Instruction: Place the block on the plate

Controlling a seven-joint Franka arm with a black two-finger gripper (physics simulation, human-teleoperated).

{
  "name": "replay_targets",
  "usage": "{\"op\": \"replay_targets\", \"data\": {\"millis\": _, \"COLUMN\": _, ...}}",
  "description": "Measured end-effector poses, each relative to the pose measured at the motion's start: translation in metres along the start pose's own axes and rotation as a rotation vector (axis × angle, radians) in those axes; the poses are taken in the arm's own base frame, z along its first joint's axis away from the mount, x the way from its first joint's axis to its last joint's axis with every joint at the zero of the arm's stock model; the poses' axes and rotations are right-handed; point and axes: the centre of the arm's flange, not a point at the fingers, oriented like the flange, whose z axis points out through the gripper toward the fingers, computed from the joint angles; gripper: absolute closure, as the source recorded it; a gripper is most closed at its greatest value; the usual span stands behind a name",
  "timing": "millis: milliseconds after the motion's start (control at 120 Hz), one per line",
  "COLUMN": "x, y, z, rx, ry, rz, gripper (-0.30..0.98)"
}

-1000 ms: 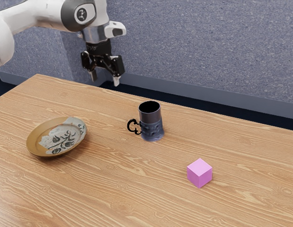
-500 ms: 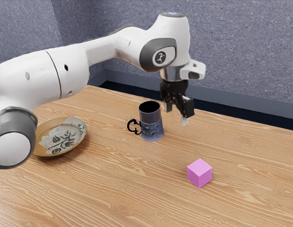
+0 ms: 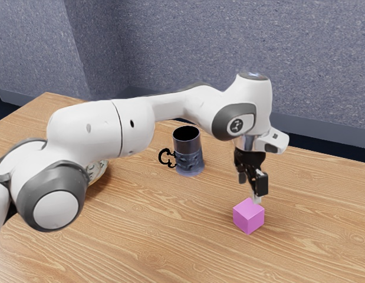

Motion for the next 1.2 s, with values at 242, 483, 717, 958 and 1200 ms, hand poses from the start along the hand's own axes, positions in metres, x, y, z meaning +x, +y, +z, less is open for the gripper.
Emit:
{"op": "replay_targets", "data": {"millis": 242, "x": 0.0, "y": -0.007, "z": 0.029, "rx": -0.037, "ry": -0.018, "rz": -0.049, "gripper": 0.0}}
{"op": "replay_targets", "data": {"millis": 483, "x": 0.001, "y": -0.013, "z": 0.051, "rx": -0.048, "ry": -0.035, "rz": -0.081, "gripper": 0.0}}
{"op": "replay_targets", "data": {"millis": 717, "x": 0.003, "y": -0.011, "z": 0.062, "rx": -0.058, "ry": -0.042, "rz": -0.091, "gripper": 0.0}}
{"op": "replay_targets", "data": {"millis": 958, "x": 0.002, "y": -0.015, "z": 0.081, "rx": -0.062, "ry": -0.068, "rz": -0.106, "gripper": 0.0}}
{"op": "replay_targets", "data": {"millis": 1200, "x": 0.001, "y": -0.016, "z": 0.084, "rx": -0.062, "ry": -0.072, "rz": -0.112, "gripper": 0.17}}
